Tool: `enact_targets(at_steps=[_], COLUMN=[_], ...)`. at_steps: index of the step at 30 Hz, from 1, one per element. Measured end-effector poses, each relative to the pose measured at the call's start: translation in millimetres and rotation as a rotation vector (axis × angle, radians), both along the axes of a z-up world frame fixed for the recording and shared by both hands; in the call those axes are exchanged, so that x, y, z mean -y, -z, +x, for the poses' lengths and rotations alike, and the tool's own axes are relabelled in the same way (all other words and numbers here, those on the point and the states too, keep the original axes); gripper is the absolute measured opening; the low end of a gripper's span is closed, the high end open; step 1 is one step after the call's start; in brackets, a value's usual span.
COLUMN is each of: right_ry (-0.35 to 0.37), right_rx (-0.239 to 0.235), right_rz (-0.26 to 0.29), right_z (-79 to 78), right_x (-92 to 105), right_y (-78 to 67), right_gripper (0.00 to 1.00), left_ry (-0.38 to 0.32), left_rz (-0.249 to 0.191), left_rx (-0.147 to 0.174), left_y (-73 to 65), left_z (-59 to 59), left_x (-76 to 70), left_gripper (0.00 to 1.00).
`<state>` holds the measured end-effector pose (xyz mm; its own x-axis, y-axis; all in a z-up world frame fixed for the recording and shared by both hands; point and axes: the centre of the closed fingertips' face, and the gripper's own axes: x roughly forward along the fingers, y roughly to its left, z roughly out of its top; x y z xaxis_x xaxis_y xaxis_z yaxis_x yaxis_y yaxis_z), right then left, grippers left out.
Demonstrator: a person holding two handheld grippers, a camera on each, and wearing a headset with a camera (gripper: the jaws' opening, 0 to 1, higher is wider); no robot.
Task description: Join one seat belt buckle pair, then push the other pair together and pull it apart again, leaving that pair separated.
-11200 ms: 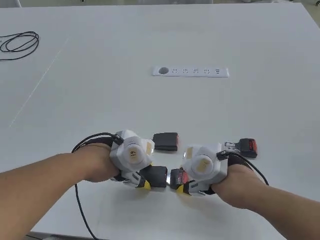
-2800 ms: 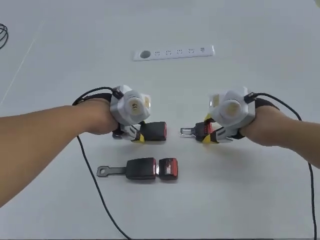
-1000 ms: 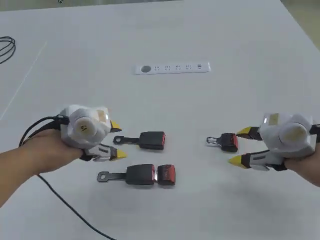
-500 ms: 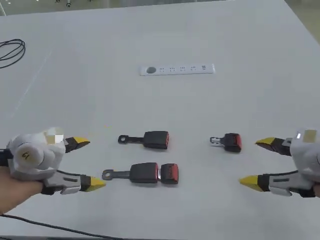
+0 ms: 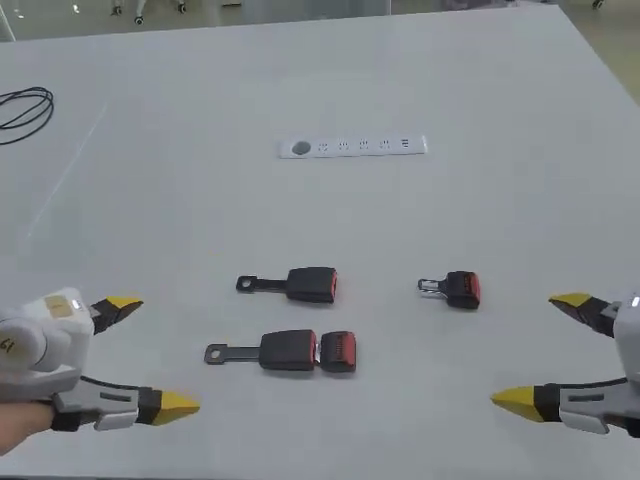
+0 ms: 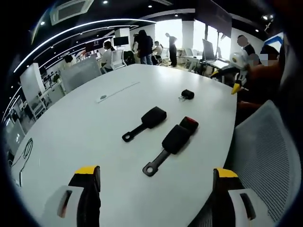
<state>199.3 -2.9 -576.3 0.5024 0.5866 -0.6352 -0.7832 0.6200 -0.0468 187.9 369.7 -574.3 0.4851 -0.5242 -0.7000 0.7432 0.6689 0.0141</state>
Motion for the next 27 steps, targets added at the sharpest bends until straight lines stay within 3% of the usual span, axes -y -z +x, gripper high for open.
enact_targets(at_steps=[4, 9, 18, 20, 23, 27], right_ry=[0.072, 0.081, 0.119, 0.123, 0.076, 0.054], right_rx=[0.023, 0.013, -0.006, -0.005, -0.018, -0.029], right_rz=[0.037, 0.035, 0.069, 0.064, -0.003, -0.016], right_z=[9.2, 7.7, 5.7, 5.2, -1.1, -3.7], right_x=[2.9, 1.9, -2.6, -2.8, -0.3, 0.3], right_y=[-7.5, -3.7, -3.6, -2.7, 8.0, 12.5], right_gripper=[1.0, 1.0, 0.98, 0.98, 0.98, 0.96], left_ry=[-0.042, -0.024, -0.051, -0.054, -0.065, -0.083], left_rz=[-0.01, 0.006, -0.003, -0.007, -0.017, -0.034], left_rx=[0.009, 0.017, 0.025, 0.03, 0.035, 0.039], left_y=[-1.8, -1.5, -2.1, -3.2, -5.3, -7.3], left_z=[3.1, -0.7, -4.5, -5.0, -5.3, -4.7], left_x=[-5.1, -2.5, -5.9, -5.5, -5.8, -6.9], left_gripper=[1.0, 1.0, 1.0, 1.0, 1.0, 1.0])
